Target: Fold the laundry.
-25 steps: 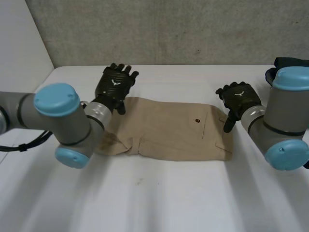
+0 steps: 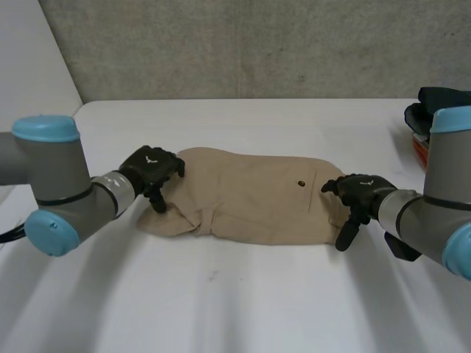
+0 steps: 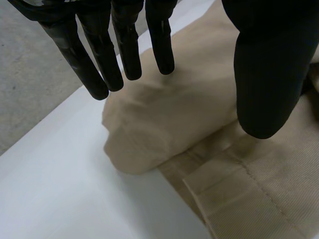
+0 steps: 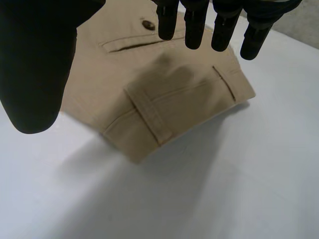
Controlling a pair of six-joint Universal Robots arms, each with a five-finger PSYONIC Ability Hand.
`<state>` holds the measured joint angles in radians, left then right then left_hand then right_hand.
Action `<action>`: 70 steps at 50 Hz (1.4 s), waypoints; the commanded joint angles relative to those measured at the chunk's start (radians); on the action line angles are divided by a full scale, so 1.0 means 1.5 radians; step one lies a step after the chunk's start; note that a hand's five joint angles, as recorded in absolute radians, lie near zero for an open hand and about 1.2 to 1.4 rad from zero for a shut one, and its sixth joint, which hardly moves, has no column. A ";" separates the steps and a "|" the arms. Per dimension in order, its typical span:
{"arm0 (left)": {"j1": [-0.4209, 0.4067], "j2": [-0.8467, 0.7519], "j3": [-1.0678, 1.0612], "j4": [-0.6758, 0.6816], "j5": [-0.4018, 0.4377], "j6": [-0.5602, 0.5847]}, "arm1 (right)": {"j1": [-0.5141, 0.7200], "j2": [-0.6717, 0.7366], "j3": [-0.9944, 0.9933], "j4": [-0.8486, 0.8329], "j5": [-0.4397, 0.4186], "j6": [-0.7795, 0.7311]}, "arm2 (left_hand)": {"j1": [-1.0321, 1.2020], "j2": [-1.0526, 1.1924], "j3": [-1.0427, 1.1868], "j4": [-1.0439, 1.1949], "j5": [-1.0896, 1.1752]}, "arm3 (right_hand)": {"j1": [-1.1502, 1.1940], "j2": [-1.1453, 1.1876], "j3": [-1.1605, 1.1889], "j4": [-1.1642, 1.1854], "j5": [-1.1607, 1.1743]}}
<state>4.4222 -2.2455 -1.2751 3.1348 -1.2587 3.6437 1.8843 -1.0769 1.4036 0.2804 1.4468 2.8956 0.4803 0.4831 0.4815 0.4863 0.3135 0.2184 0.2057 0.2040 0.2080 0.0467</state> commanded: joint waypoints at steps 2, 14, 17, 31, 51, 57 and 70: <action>-0.031 -0.046 0.006 0.063 -0.021 0.035 | -0.001 -0.006 0.045 -0.044 0.015 -0.002 | 0.610 0.608 0.609 0.606 0.605 | -0.029 -0.021 -0.020 -0.022 -0.031; -0.070 0.097 -0.142 -0.060 -0.139 0.101 | -0.016 -0.005 -0.009 -0.049 0.015 0.002 | 0.611 0.609 0.610 0.607 0.605 | -0.029 -0.021 -0.020 -0.022 -0.031; -0.082 0.137 -0.206 -0.080 -0.182 0.141 | -0.017 0.018 -0.063 -0.032 0.002 -0.003 | 0.611 0.609 0.610 0.607 0.605 | -0.029 -0.021 -0.020 -0.022 -0.031; -0.081 0.188 -0.246 -0.023 -0.234 0.150 | 0.003 0.110 -0.185 0.052 -0.003 -0.029 | 0.363 0.362 0.363 0.359 0.358 | -0.029 -0.021 -0.020 -0.022 -0.031; -0.092 0.285 -0.212 -0.068 -0.189 -0.040 | 0.032 -0.036 -0.001 -0.004 0.029 -0.028 | -0.204 -0.206 -0.205 -0.208 -0.209 | -0.029 -0.021 -0.020 -0.022 -0.031; -0.087 0.288 -0.202 -0.038 -0.113 -0.115 | 0.092 -0.058 0.115 -0.120 0.038 -0.031 | -0.204 -0.206 -0.205 -0.208 -0.209 | 0.012 0.020 0.021 0.019 0.010; -0.085 0.281 -0.172 -0.016 0.009 -0.231 | 0.127 0.037 0.137 -0.329 0.139 -0.093 | -0.204 -0.206 -0.205 -0.208 -0.209 | 0.215 0.223 0.224 0.222 0.213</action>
<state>4.3005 -1.8198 -1.5476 3.1084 -1.2955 3.3301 2.0740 -1.0838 1.6345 -0.1506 1.5974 2.8025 0.2004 0.1993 0.2046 0.1985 0.0479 0.3507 0.3462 0.3561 0.3521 0.1826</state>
